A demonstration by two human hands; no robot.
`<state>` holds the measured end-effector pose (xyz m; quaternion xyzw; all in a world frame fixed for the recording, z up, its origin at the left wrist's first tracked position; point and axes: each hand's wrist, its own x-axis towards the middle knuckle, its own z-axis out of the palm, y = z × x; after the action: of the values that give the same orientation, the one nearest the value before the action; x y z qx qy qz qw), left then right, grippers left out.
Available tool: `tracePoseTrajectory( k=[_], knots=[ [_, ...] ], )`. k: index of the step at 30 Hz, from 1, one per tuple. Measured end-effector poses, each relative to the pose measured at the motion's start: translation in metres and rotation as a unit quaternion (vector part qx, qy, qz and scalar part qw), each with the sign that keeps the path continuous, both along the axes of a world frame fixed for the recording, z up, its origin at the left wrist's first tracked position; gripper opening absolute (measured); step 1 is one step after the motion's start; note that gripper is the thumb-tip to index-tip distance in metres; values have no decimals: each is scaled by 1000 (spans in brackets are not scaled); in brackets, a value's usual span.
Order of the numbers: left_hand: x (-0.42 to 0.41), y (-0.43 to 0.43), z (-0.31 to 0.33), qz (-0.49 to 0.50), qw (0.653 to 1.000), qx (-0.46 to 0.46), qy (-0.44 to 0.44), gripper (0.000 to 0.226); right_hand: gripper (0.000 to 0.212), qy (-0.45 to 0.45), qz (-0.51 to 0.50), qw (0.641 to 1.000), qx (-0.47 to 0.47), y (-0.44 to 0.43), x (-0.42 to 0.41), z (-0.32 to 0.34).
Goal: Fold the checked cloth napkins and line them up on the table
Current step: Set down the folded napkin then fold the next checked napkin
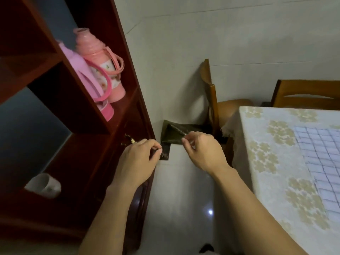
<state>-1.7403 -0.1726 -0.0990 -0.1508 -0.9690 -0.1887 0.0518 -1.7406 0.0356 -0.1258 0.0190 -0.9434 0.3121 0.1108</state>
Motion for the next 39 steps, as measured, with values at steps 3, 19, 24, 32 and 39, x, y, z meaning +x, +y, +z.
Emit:
tracePoseTrajectory(
  k=[3, 19, 24, 32, 39],
  knots=[
    [-47, 27, 4, -15, 1000, -2, 20, 16, 25, 25, -16, 1000, 3, 23, -44, 5],
    [-257, 286, -50, -370, 928, -18, -46, 17, 28, -100, -398, 911, 45, 234, -101, -29],
    [-297, 368, -44, -487, 872, -14, -43, 16, 26, -76, -516, 853, 19, 262, -110, -18],
    [-275, 481, -68, -651, 753, -57, -76, 23, 26, -139, -685, 715, -16, 286, -46, -46],
    [-246, 578, -99, -692, 712, -84, -86, 35, 30, -93, -729, 676, -45, 364, -42, -79]
  ],
)
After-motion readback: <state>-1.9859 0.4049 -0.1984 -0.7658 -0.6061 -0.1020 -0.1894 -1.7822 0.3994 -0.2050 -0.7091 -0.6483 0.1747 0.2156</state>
